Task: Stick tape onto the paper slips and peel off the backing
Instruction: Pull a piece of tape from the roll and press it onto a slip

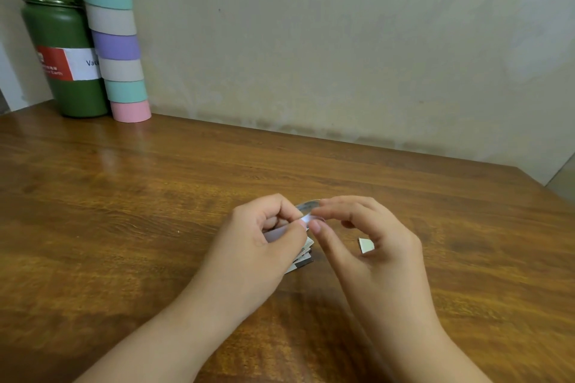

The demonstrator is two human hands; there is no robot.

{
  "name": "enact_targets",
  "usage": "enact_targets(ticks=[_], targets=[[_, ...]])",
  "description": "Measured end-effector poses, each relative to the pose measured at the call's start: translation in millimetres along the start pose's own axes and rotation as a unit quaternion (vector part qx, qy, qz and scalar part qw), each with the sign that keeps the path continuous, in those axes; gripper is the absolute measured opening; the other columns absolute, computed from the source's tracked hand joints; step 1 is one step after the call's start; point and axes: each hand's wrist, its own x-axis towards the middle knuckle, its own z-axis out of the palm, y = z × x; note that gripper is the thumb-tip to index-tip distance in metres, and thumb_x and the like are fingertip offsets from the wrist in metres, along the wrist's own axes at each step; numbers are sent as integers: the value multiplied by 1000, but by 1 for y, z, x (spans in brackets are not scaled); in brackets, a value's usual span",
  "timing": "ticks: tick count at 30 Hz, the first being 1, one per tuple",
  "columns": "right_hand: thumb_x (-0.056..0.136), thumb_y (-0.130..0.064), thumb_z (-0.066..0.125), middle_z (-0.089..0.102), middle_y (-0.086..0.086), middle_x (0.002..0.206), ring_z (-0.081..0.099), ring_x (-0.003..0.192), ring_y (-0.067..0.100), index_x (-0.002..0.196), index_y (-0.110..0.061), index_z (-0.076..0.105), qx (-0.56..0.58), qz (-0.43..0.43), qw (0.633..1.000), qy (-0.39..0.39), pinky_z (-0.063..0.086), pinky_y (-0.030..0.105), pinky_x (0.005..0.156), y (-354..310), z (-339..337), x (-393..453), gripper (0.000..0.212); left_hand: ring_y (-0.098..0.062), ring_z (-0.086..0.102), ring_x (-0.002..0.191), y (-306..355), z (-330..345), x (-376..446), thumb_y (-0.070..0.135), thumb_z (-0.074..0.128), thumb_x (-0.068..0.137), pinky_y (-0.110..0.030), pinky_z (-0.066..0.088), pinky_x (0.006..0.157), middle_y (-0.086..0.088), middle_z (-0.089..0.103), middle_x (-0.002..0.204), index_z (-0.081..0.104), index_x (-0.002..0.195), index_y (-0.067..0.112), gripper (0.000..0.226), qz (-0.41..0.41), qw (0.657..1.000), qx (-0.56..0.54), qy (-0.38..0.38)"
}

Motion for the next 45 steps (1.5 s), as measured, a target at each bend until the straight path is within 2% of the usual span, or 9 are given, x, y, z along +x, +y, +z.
enact_targets(ticks=[11, 16, 19, 21, 23, 27, 36, 42, 45], targets=[[69, -23, 74, 65, -8, 79, 61, 83, 15, 74, -31, 73, 157, 95, 981, -56, 46, 26, 74, -2, -5, 4, 9, 0, 44, 50, 5, -2, 0, 29, 62, 72, -15, 34, 48, 7, 53, 52, 61, 62, 16, 16, 43, 999, 18, 19], [70, -34, 72, 56, -9, 77, 57, 77, 8, 74, -31, 73, 168, 72, 981, -60, 40, 10, 71, -10, -3, 2, 5, -3, 37, 47, 6, -2, 0, 32, 65, 58, -14, 31, 46, 7, 46, 47, 57, 60, 6, 27, 36, 997, -62, 37], [73, -32, 70, 56, -6, 77, 56, 75, 5, 74, -28, 72, 181, 54, 981, -45, 40, 8, 71, -12, -2, -1, 5, -2, 35, 46, 9, -2, -1, 33, 63, 51, -12, 30, 45, 8, 44, 45, 54, 55, 3, 32, 15, 991, -127, 31], [74, -30, 70, 56, -6, 76, 55, 74, 5, 74, -28, 72, 184, 47, 981, -38, 40, 8, 70, -14, 0, -2, 3, -2, 34, 46, 12, -2, -2, 23, 66, 50, -12, 30, 45, 8, 42, 44, 53, 51, 5, 23, -10, 987, -160, 21], [76, -29, 69, 56, -6, 76, 54, 74, 6, 74, -29, 71, 180, 35, 983, -33, 40, 9, 69, -15, 0, -2, 2, -3, 32, 47, 13, -1, -2, 14, 64, 53, -12, 28, 46, 8, 39, 43, 54, 48, 11, 11, -36, 981, -188, 12], [80, -33, 66, 54, -9, 76, 53, 78, 11, 79, -32, 69, 131, 24, 990, -53, 38, 11, 71, -10, -1, 0, 4, -1, 35, 44, 14, 0, -1, 11, 58, 60, -11, 32, 45, 10, 39, 42, 54, 45, 17, 16, -83, 969, -232, -8], [77, -42, 62, 55, -3, 80, 49, 87, 11, 79, -33, 69, 124, 33, 974, -187, 35, 9, 77, -7, -25, 13, 12, 1, 38, 41, 17, 3, -4, 12, 58, 61, -9, 35, 45, 11, 42, 41, 60, 46, 17, 16, -109, 962, -245, -50], [78, -41, 62, 55, -6, 78, 49, 87, 10, 79, -32, 69, 105, 22, 977, -186, 36, 9, 77, -5, -24, 13, 12, 2, 39, 41, 17, 3, -4, 12, 58, 61, -9, 34, 44, 11, 43, 40, 62, 46, 18, 17, -113, 965, -232, -51], [78, -42, 62, 54, -9, 77, 48, 87, 12, 78, -34, 69, 95, 15, 975, -201, 35, 10, 77, -5, -26, 12, 11, 1, 40, 40, 16, 3, -2, 3, 65, 73, -12, 35, 44, 10, 44, 40, 61, 46, 16, 30, -129, 967, -218, -29]])
